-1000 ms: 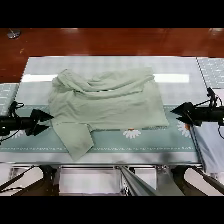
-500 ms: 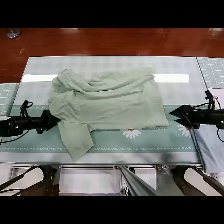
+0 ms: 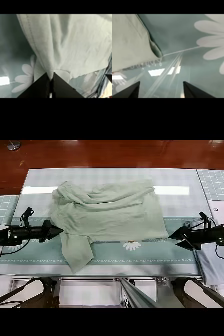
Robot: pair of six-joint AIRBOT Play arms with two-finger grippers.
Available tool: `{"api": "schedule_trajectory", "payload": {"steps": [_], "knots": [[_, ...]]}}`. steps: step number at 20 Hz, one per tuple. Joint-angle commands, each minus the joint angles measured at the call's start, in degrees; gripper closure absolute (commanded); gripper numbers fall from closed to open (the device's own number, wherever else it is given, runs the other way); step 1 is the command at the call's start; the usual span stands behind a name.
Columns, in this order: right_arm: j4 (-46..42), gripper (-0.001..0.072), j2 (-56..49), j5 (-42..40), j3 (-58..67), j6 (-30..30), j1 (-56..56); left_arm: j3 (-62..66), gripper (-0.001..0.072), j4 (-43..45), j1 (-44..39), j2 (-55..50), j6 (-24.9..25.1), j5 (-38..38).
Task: Fold the shirts.
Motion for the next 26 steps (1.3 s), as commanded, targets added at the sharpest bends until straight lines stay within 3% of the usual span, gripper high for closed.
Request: {"api": "schedule_trajectory", "payload": {"steps": [1, 8, 9, 10, 11, 12, 14, 16, 20, 23, 26], "knots": [[3.4, 0.0097, -2.9, -5.5, -0.2, 0.8, 3.6, 0.1, 0.0685, -0.2, 0.0, 0.0, 0.3, 0.4], [10.4, 0.0108, -13.9, -12.3, 6.3, 1.0, 11.6, 0.1, 0.0685, -0.3, 0.0, 0.0, 0.4, 1.0], [10.3, 0.0161, -14.7, -12.7, 7.5, 1.5, 13.1, 0.1, 0.0685, -0.3, -0.1, 0.0, 0.4, 1.0], [10.3, 0.0281, -15.3, -12.9, 8.8, 1.5, 14.8, 0.1, 0.0685, -0.3, 0.0, 0.0, 0.4, 1.0], [10.1, 0.0535, -15.7, -12.7, 10.1, 0.0, 16.5, 0.1, 0.0686, -0.6, 0.0, 0.1, 0.4, 0.9], [10.1, 0.0672, -15.8, -11.6, 11.5, -1.5, 17.7, 0.3, 0.0685, -2.4, 0.0, 0.3, 1.5, 0.4], [8.9, 0.0672, -15.8, -5.8, 16.9, -2.8, 18.3, 3.0, 0.0685, -8.0, 0.1, 2.5, 6.4, -3.4], [4.3, 0.0673, -14.4, -0.5, 26.1, -2.5, 18.1, 8.7, 0.0685, -11.8, 0.4, 6.4, 6.2, -4.6], [0.4, 0.0673, -8.8, -0.7, 50.6, 2.3, 18.2, 27.3, 0.0686, -18.0, 0.3, 15.2, 1.8, 0.6], [-0.8, 0.0673, -4.6, 0.2, 66.0, 4.1, 18.2, 45.3, 0.0686, -15.4, 1.1, 18.9, -1.0, 6.0], [-4.5, 0.0673, 2.3, 0.1, 75.8, 5.1, 18.2, 61.5, 0.0686, -2.4, 1.9, 21.3, -8.8, 6.3]]}}
